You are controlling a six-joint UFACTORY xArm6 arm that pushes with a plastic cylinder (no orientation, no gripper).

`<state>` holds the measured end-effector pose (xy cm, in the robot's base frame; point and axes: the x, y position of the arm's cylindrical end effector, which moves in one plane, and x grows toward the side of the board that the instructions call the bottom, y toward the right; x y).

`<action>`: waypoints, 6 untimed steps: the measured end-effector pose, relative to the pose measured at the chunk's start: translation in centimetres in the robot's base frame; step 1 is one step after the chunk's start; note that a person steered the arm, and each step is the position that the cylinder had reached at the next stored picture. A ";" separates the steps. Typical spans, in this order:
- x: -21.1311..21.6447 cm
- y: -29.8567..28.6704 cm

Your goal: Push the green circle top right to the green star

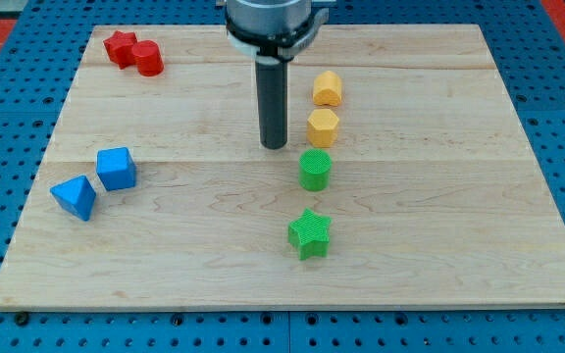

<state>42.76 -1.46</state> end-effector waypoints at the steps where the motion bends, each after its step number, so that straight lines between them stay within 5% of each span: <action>1: 3.0 0.1; 3: 4.8 3.1; 6: 1.1 3.4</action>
<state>43.91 1.97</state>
